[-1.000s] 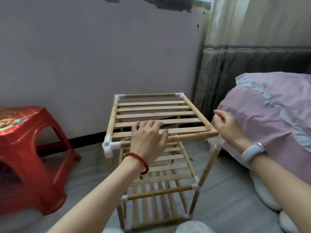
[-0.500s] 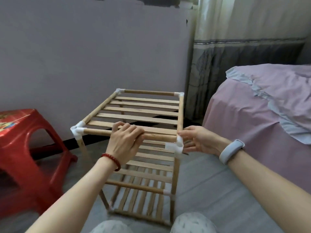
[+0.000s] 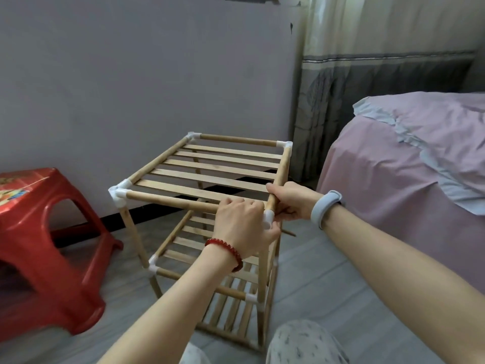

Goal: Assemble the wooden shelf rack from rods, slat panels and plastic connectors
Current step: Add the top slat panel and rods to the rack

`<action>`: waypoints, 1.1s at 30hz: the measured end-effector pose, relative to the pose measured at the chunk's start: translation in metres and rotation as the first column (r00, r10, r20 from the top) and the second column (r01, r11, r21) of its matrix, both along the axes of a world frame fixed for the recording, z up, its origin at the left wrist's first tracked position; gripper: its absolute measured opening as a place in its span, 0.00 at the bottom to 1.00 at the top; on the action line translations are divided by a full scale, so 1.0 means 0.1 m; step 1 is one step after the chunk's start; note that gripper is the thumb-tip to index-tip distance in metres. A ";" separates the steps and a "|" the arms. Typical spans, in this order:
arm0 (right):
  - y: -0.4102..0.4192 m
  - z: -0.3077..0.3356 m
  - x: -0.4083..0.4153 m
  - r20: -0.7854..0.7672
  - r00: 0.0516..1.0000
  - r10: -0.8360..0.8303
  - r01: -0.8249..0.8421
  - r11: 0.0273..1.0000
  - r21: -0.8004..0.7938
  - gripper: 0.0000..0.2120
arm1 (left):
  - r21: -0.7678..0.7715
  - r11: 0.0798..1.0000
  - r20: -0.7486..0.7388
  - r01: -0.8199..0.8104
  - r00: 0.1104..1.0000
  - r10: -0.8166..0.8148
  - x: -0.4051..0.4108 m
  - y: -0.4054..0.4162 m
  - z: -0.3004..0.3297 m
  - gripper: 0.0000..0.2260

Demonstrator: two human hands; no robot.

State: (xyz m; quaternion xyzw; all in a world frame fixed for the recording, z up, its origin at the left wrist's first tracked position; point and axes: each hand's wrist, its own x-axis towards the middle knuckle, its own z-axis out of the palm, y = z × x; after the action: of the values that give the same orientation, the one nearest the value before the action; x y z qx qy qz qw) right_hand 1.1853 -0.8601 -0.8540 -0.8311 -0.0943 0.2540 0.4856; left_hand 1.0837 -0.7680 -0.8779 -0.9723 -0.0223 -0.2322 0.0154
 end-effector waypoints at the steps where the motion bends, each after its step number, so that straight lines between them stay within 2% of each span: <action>1: 0.02 -0.01 0.00 -0.002 1.000 -0.019 0.019 1.000 0.009 0.20 | -0.011 1.000 0.011 0.006 1.000 -0.006 0.01 0.00 -0.01 0.13; 8: 0.17 -0.08 -0.03 0.002 0.994 -0.109 0.108 0.991 0.077 0.15 | -0.047 0.998 0.152 0.044 0.988 -0.037 0.02 0.07 -0.10 0.14; 12: 0.19 -0.12 0.00 0.042 0.992 -0.119 0.115 0.990 0.079 0.15 | -0.049 0.997 0.135 0.057 0.990 -0.050 0.01 0.07 -0.11 0.13; 19: 0.20 -0.13 0.00 0.082 0.990 -0.113 0.111 0.993 0.029 0.16 | -0.037 0.999 0.007 0.003 1.000 -0.003 -0.01 0.09 -0.05 0.12; 33: 0.27 -0.08 -0.04 0.092 0.991 -0.097 0.095 0.995 0.026 0.16 | -0.051 0.999 -0.032 -0.017 0.999 0.016 -0.05 0.13 -0.02 0.12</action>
State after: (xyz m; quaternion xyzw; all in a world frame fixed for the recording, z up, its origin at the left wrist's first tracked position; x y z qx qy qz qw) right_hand 1.1813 -0.8329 -0.8620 -0.8404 -0.0795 0.1900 0.5013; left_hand 1.0788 -0.7547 -0.8799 -0.9758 -0.0360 -0.2158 -0.0072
